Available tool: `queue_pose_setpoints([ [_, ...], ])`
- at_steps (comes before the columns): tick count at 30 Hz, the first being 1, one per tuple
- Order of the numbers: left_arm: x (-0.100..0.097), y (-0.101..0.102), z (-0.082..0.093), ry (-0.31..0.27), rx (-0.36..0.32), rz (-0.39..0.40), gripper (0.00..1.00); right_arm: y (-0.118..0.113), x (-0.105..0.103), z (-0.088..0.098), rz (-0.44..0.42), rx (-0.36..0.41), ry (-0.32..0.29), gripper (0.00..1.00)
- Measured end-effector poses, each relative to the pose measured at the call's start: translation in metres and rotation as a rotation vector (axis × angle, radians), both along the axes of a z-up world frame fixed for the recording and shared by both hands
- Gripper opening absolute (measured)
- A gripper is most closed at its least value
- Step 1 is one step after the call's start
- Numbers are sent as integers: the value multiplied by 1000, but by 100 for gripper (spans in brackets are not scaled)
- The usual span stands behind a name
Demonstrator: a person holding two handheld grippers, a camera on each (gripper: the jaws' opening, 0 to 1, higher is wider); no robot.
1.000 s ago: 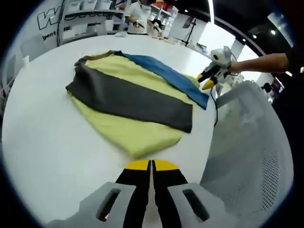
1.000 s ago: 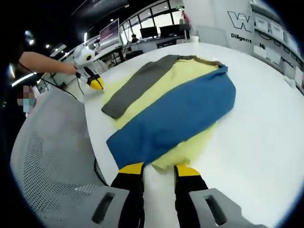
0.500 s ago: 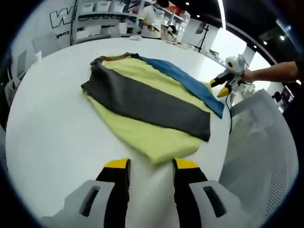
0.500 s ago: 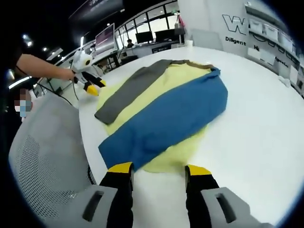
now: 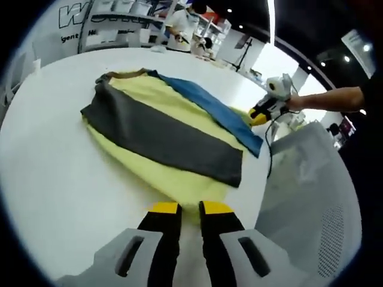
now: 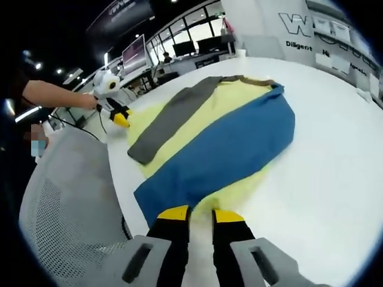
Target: Fold the garment on the visible template until the final outline fits inside the template.
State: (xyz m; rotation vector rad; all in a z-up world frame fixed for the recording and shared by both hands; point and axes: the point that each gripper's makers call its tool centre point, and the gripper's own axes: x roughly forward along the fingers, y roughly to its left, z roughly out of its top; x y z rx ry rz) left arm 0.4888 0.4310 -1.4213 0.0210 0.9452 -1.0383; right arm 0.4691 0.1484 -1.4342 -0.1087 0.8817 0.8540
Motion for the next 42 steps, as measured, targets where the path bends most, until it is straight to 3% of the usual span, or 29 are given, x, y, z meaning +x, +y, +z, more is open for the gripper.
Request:
queue_pose_setpoints([
  [3, -6, 6, -3, 64, 11, 13, 2, -2, -1, 0, 0, -4, 14, 0],
  [12, -12, 11, -1, 111, 31, 21, 1, -9, -5, 2, -41, -4, 70, 0],
  [18, -17, 20, -5, 173, 67, 38, 1, -17, -8, -2, -51, -21, 70, 0],
  [22, -20, 31, -14, 188, 125, 48, 2, -21, -2, -1, -64, -34, 23, 5],
  [26, -20, 38, -15, 146, 147, 36, 1, -21, 6, -1, -75, -35, 3, 17],
  [30, -9, 39, -6, 79, 120, 56, 10, -14, 16, -1, -75, -9, -2, 23],
  [34, -5, 32, 3, 36, 89, 27, 12, 1, 11, 5, -81, 87, 89, 13],
  [36, -5, 30, 1, 45, 94, 24, 12, 0, 12, 7, -52, 69, 61, 9],
  [42, -1, 26, -9, 71, 83, 49, 15, -6, 5, 13, -31, 68, 93, 3],
])
